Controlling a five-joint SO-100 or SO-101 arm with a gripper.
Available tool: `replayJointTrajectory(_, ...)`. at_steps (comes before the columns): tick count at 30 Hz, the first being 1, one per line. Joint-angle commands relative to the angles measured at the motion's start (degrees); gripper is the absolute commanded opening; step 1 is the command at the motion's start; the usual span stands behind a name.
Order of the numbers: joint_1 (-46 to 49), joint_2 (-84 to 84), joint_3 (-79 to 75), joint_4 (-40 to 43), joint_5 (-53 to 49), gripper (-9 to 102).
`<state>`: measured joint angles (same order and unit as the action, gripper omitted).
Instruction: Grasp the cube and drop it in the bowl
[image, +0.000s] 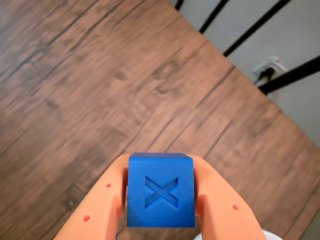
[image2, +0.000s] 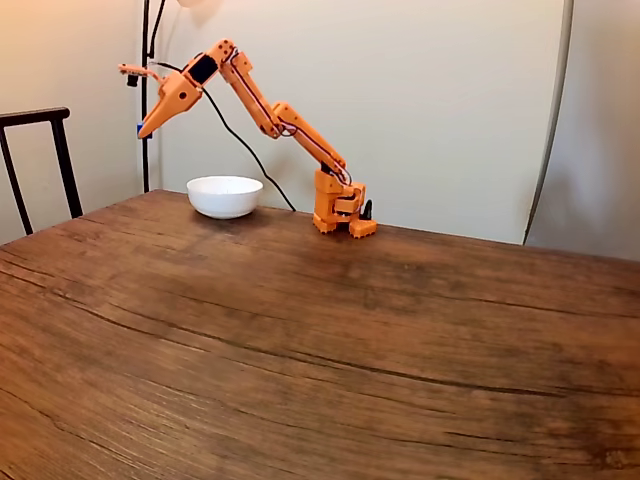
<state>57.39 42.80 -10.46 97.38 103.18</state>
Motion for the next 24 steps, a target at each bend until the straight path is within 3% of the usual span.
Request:
replayJointTrajectory(1, 1.05, 4.13, -4.04, 3.43, 0.35, 4)
replayJointTrajectory(18, 8.26, 5.27, -3.69, 3.78, 1.85, 4)
replayJointTrajectory(24, 11.69, 13.01, 9.84, 3.69, 1.67, 4)
